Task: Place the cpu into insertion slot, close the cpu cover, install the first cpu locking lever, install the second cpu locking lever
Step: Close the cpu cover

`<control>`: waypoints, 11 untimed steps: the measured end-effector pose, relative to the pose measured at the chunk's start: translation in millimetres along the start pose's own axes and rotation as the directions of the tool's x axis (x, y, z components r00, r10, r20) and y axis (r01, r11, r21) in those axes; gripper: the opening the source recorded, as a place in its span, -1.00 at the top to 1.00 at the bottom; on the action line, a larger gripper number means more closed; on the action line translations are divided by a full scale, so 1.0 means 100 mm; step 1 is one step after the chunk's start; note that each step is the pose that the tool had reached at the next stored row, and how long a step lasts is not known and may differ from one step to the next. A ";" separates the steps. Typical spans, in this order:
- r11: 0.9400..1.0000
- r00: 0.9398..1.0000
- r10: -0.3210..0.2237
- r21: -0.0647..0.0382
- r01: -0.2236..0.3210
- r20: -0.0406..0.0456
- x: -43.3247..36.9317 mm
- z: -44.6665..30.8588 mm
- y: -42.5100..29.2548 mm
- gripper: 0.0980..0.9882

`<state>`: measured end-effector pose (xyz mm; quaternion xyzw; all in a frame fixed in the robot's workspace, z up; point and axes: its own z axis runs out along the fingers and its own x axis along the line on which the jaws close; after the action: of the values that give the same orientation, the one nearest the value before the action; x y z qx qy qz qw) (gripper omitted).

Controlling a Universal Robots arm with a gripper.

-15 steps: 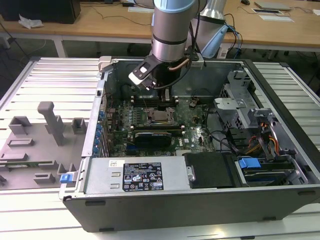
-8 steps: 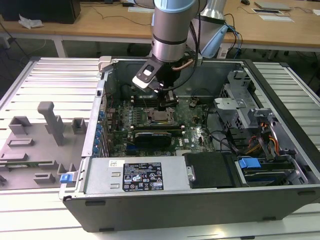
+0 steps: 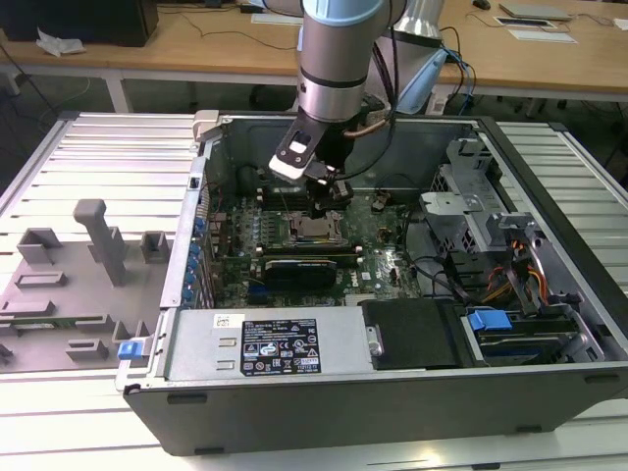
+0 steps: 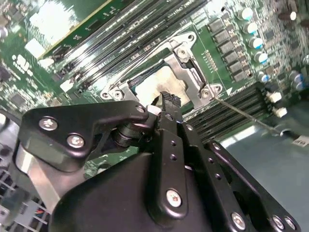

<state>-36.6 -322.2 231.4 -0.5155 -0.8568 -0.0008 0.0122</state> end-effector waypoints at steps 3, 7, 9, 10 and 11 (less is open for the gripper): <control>0.994 0.994 -0.108 0.003 0.108 0.001 0.000 0.003 0.000 0.98; 0.975 0.975 -0.221 0.005 0.221 0.002 0.000 0.007 0.000 0.98; 0.966 0.966 -0.258 0.006 0.258 0.002 0.000 0.009 0.000 0.98; 0.959 0.959 -0.285 0.007 0.285 0.002 0.000 0.010 0.000 0.98; 0.945 0.945 -0.326 0.008 0.326 0.002 0.000 0.011 0.000 0.98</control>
<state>-36.6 -322.3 230.2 -0.3669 -0.9302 0.0012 0.0122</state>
